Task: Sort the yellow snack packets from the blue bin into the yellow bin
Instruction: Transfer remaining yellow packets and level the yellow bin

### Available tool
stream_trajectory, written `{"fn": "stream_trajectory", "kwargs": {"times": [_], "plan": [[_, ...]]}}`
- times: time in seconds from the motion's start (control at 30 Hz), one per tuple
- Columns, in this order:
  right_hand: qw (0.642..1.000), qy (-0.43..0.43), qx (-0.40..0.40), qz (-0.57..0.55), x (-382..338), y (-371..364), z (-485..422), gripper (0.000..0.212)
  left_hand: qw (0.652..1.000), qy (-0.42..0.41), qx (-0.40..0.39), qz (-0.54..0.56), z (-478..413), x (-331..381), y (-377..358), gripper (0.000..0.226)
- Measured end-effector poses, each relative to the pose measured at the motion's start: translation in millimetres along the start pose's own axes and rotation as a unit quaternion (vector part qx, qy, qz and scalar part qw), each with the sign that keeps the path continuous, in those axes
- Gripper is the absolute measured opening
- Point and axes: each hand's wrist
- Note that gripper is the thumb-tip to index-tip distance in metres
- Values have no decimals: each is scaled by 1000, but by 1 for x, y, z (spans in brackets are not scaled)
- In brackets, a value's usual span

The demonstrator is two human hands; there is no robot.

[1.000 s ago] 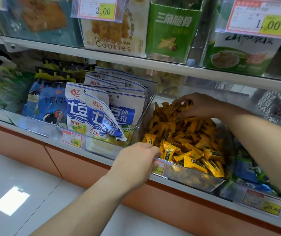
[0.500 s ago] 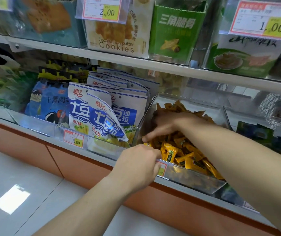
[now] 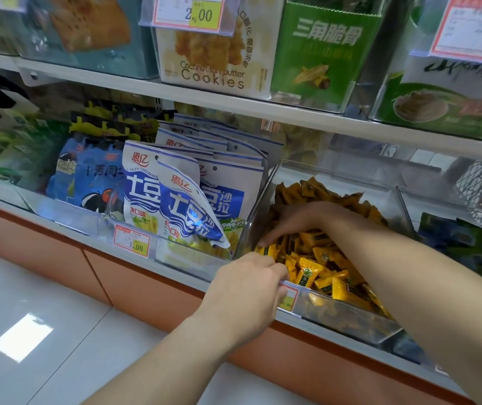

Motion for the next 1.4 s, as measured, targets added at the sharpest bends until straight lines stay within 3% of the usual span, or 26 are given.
{"fn": "stream_trajectory", "kwargs": {"times": [0.2, 0.37, 0.57, 0.67, 0.73, 0.87, 1.0, 1.13, 1.4], "plan": [[998, 7, -56, -20, 2, 4, -2, 103, 997, -48, -20, -54, 0, 5, 2, 16], [993, 9, -112, -36, 4, 10, 3, 126, 997, -48, -26, -54, 1, 6, 1, 13], [991, 29, -128, -19, 1, 8, 6, 122, 998, -37, -15, -37, 1, 5, -1, 17], [991, 58, -97, -68, 10, 14, 12, 118, 999, -30, -14, -32, 1, 7, 2, 33], [988, 103, -86, -72, 14, 14, 19, 101, 999, -29, -21, -39, 0, 8, 2, 44], [979, 179, -59, -81, 19, 13, 37, 50, 998, -21, -33, -46, -3, 6, -1, 23], [972, 223, -41, -60, 24, 20, 55, 41, 997, -22, -50, -52, -4, 5, 0, 19], [978, 209, -22, -13, 36, 32, 68, 34, 998, -24, -34, -44, -3, 4, -2, 12], [976, 180, 108, 52, 78, 45, 86, 33, 998, -19, -43, -52, -5, 5, 1, 17]]}}
Point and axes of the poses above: each hand's wrist, its own z-axis away from the middle knuckle, its own y-axis out of the back of the hand, x = y × z, and after that the axes turned 2 degrees about -y, right-handed
